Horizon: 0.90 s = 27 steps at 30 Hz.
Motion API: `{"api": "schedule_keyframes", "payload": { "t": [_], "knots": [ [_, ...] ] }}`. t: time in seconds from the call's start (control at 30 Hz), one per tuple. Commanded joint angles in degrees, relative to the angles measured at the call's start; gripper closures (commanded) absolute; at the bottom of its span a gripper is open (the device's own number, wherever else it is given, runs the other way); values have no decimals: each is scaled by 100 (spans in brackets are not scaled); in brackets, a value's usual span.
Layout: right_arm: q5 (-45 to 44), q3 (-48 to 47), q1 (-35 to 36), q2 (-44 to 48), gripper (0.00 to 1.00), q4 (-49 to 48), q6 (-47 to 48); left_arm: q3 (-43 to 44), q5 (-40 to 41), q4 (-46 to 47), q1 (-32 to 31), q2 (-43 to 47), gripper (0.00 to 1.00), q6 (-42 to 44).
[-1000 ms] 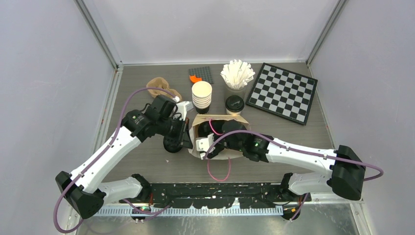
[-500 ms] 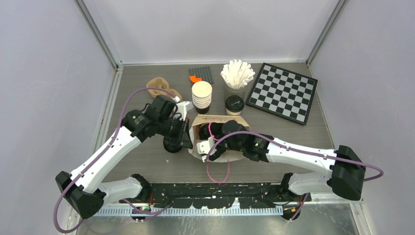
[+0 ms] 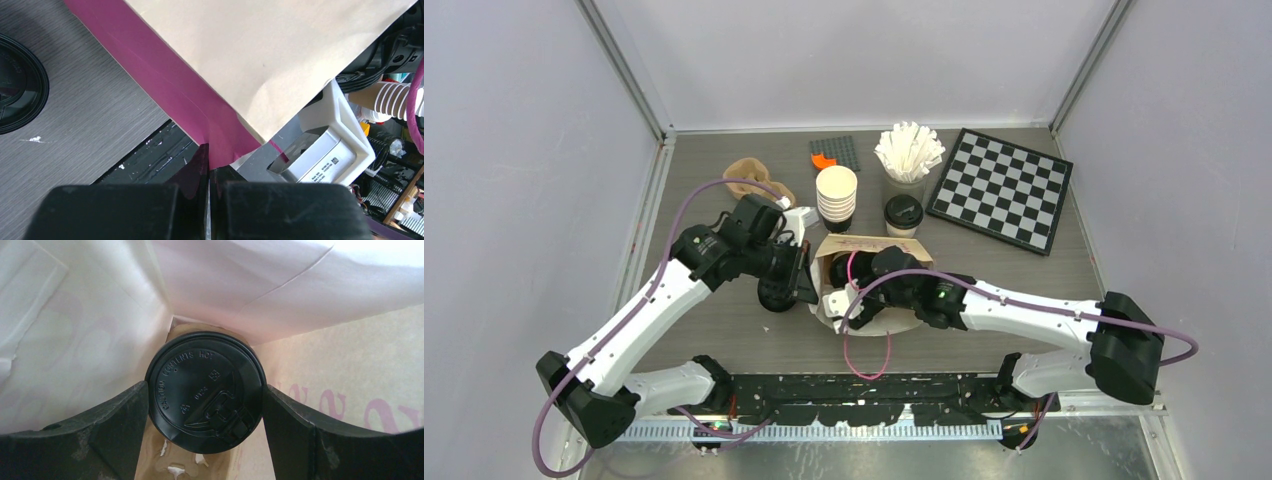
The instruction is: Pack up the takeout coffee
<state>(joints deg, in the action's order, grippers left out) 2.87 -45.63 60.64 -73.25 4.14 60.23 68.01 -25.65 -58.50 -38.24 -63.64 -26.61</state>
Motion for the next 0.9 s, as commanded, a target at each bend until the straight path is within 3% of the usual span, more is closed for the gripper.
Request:
{"api": "schedule_keyframes", "payload": {
  "t": [0.0,0.87],
  "knots": [
    [-78,15,-6,-75,35,-349,159,100,-306,243,-24,163,100,-111],
    [-408,89,-47,-508,35,-390,52,-147,-421,234,-25,254,100,-201]
  ]
}}
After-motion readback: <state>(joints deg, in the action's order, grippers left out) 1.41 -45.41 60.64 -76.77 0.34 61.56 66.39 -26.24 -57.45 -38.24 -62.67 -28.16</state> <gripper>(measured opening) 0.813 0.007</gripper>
